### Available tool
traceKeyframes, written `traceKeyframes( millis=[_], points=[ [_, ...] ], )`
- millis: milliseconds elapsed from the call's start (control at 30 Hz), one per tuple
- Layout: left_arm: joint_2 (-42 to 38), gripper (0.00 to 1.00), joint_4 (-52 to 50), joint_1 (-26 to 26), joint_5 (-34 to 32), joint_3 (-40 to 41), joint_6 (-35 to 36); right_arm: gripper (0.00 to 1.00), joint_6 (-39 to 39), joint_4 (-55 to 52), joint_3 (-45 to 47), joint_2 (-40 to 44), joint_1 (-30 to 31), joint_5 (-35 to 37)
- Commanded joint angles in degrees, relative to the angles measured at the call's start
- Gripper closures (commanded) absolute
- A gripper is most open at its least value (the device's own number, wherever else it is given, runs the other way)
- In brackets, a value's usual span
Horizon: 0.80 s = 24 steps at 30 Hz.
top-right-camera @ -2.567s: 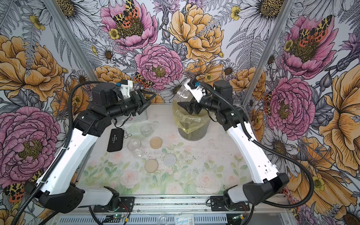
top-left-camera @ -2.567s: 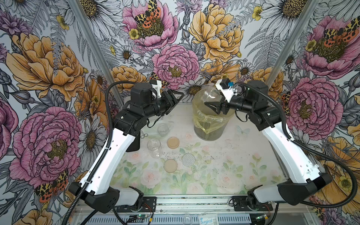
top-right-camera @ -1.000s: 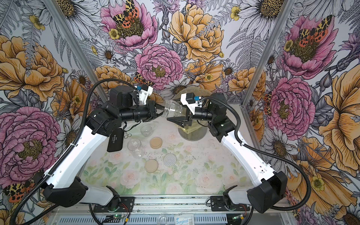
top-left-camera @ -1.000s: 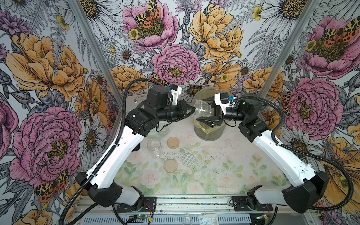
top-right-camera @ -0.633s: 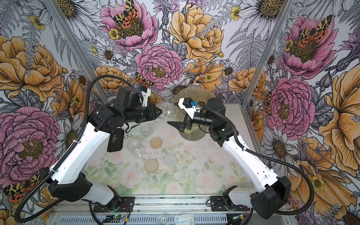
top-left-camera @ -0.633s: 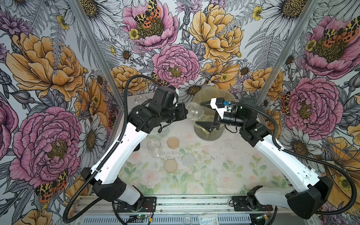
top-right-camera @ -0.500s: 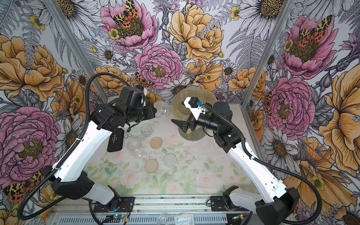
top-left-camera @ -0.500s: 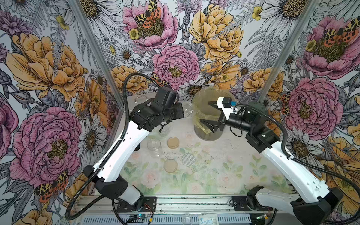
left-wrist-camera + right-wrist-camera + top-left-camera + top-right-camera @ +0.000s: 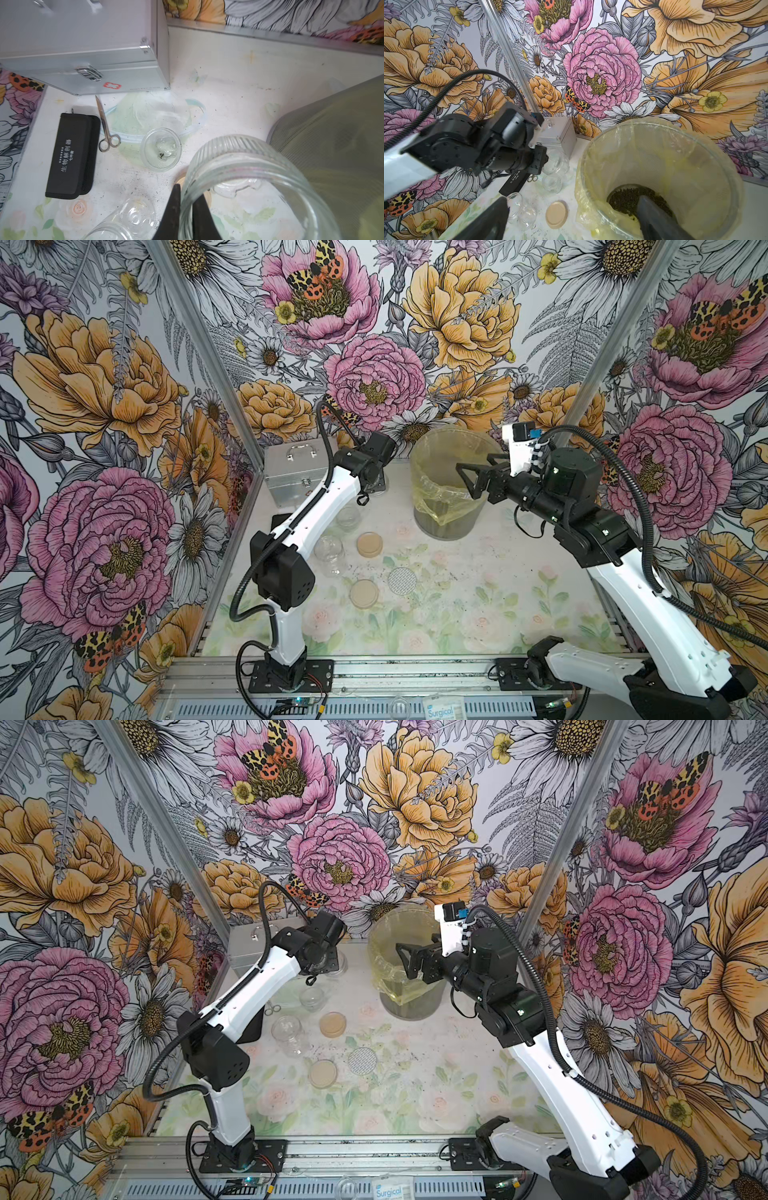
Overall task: Empty moldy tea leaves from jars
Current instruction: Place the jar at the center of the board.
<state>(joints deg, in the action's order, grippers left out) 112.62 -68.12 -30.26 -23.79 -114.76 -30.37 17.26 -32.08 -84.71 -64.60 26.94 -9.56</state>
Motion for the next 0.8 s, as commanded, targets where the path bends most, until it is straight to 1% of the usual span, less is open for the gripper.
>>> traceKeyframes(
  millis=[0,133,300,533,700,733,767],
  points=[
    [4.3,1.00,4.1,0.8,6.3,-2.1,2.0,0.03,2.6,-4.0,-1.0,0.0,0.0,0.9],
    [11.2,1.00,4.4,1.3,8.1,-4.1,1.4,0.03,2.9,-4.0,0.5,1.7,0.0,1.7],
    [17.1,1.00,4.4,1.4,6.3,-6.9,2.9,0.03,2.3,-4.0,1.9,3.9,0.0,2.1],
    [22.0,1.00,4.3,1.8,4.2,-7.5,4.3,0.03,2.5,-4.0,1.8,5.0,0.0,1.9],
    [23.3,1.00,4.4,1.9,5.0,-7.3,4.8,0.03,3.6,-4.0,2.1,5.4,0.0,1.6],
    [23.4,0.97,4.4,1.9,5.1,-7.4,4.9,0.03,3.7,-4.0,2.1,5.3,0.0,1.6],
    [23.6,0.90,4.3,1.8,5.2,-7.5,4.9,0.03,3.7,-4.0,2.1,5.4,0.0,1.6]
  ],
)
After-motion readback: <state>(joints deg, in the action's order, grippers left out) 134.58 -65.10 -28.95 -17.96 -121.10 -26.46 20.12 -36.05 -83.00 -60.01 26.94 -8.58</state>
